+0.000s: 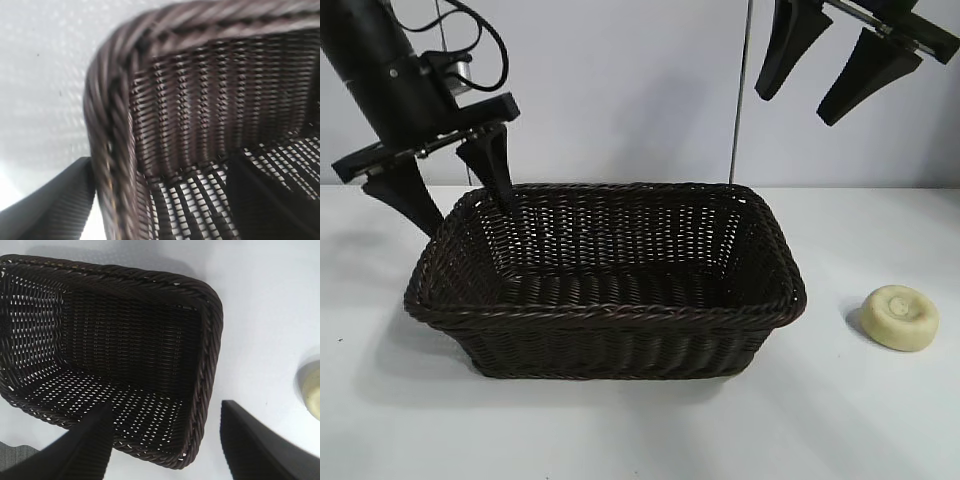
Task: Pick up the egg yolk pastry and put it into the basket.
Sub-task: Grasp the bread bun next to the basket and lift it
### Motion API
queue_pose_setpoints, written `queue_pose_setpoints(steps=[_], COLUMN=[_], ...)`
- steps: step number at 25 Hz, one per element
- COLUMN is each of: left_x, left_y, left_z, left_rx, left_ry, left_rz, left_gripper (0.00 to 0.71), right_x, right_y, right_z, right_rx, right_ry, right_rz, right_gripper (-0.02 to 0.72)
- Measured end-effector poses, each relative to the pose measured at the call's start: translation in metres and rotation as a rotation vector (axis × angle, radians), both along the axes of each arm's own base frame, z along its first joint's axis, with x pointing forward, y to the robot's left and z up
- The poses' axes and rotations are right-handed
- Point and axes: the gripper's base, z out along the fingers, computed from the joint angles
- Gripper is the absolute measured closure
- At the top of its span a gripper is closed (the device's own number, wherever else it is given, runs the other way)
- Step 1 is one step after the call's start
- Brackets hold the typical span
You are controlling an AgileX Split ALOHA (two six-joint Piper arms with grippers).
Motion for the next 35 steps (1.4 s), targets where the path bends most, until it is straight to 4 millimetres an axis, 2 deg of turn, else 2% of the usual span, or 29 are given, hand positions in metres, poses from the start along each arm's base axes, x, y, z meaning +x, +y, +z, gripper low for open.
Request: queue_pose_setpoints(steps=[11, 18, 22, 28, 35], left_x=[-0.025, -0.044, -0.057, -0.066, -0.069], left_y=[0.008, 0.008, 0.007, 0.004, -0.002], left_z=[0.069, 0.091, 0.09, 0.06, 0.046], left_rx=[-0.016, -0.088, -0.167, -0.229, -0.254], left_ry=[-0.127, -0.157, -0.181, -0.123, -0.123], left_rz=[0.013, 0.065, 0.128, 0.203, 0.234], left_gripper=[0.178, 0.178, 0.178, 0.178, 0.178], right_x=[0.0, 0.0, 0.0, 0.0, 0.0], right_y=[0.0, 0.0, 0.0, 0.0, 0.0], right_z=[0.0, 0.0, 0.0, 0.0, 0.0], right_rx=[0.0, 0.0, 0.0, 0.0, 0.0], right_ry=[0.0, 0.0, 0.0, 0.0, 0.0], right_rz=[0.0, 0.0, 0.0, 0.0, 0.0], right_gripper=[0.249, 0.249, 0.249, 0.249, 0.249])
